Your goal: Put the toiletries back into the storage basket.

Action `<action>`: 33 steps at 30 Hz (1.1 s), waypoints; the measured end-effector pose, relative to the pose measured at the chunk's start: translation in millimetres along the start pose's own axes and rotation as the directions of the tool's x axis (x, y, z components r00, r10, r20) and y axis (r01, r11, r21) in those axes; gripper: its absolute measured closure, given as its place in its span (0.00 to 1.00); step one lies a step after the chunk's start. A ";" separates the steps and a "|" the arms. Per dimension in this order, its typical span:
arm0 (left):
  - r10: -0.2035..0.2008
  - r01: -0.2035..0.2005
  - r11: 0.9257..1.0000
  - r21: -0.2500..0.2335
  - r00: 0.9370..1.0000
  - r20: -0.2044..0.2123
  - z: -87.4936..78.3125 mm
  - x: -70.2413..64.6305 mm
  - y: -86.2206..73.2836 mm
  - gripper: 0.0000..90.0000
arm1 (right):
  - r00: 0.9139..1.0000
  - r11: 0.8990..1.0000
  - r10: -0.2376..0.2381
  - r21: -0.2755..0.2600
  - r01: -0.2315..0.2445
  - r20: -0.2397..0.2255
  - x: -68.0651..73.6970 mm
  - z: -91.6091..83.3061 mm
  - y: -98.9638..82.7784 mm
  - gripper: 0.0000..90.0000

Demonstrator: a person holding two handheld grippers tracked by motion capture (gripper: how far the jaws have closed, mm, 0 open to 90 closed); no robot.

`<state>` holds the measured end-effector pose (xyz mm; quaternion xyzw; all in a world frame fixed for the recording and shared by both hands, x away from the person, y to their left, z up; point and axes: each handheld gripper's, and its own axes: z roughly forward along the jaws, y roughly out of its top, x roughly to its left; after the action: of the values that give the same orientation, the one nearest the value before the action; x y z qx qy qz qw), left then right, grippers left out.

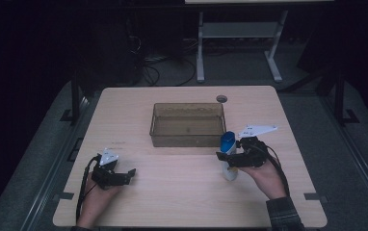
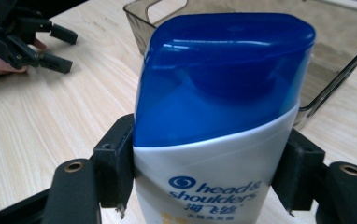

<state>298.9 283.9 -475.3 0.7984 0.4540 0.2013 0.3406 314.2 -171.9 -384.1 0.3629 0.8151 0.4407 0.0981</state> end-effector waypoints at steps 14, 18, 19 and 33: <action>-0.003 0.003 1.000 0.000 1.000 0.001 0.0 -0.1 0.1 0.13 | 0.999 0.994 -0.033 -0.104 0.035 0.015 2.1 -16.8 14.0 0.37; -0.003 0.003 1.000 0.000 1.000 0.001 -0.1 -0.1 0.1 0.13 | 0.999 0.991 -0.037 -0.131 0.040 0.023 2.3 -19.7 19.5 0.37; -0.003 0.003 1.000 -0.001 1.000 0.000 0.0 -0.2 0.1 0.13 | 0.999 0.990 -0.034 -0.134 0.037 0.023 2.4 -20.6 20.9 0.37; 0.003 -0.003 1.000 0.004 1.000 0.000 -0.3 0.3 0.2 0.13 | 0.999 0.979 -0.035 -0.199 0.042 0.037 1.5 -24.4 38.4 0.37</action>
<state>299.0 284.1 -475.0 0.7998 0.4531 0.2009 0.3387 320.8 -173.3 -339.2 0.3426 0.7719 0.5122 0.1562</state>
